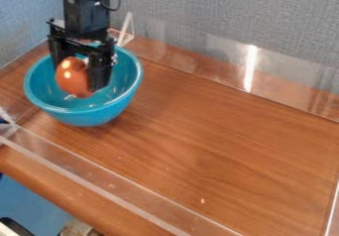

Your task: Put the mushroom in the blue bowl

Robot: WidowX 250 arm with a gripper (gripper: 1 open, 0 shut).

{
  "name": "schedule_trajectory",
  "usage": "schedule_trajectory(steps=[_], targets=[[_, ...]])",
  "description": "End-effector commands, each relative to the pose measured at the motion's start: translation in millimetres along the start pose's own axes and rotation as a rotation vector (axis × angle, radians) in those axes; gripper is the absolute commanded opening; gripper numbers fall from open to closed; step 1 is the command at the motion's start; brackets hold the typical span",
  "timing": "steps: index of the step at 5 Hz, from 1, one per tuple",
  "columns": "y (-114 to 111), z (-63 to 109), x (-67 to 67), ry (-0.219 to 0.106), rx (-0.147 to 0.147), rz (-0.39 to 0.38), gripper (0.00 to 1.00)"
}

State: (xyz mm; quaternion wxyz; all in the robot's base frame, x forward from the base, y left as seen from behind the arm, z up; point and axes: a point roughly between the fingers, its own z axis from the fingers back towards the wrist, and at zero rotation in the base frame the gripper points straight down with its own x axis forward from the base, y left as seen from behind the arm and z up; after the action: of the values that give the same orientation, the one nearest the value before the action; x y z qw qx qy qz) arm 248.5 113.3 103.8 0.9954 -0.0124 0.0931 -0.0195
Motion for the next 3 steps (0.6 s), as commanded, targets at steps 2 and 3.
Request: schedule_trajectory(steps=[2,3], targets=[[0.3,12.8,-4.8,-0.054,0.006,0.020,1.00],[-1.4,12.8,-4.8,-0.059,0.004,0.025,1.00]])
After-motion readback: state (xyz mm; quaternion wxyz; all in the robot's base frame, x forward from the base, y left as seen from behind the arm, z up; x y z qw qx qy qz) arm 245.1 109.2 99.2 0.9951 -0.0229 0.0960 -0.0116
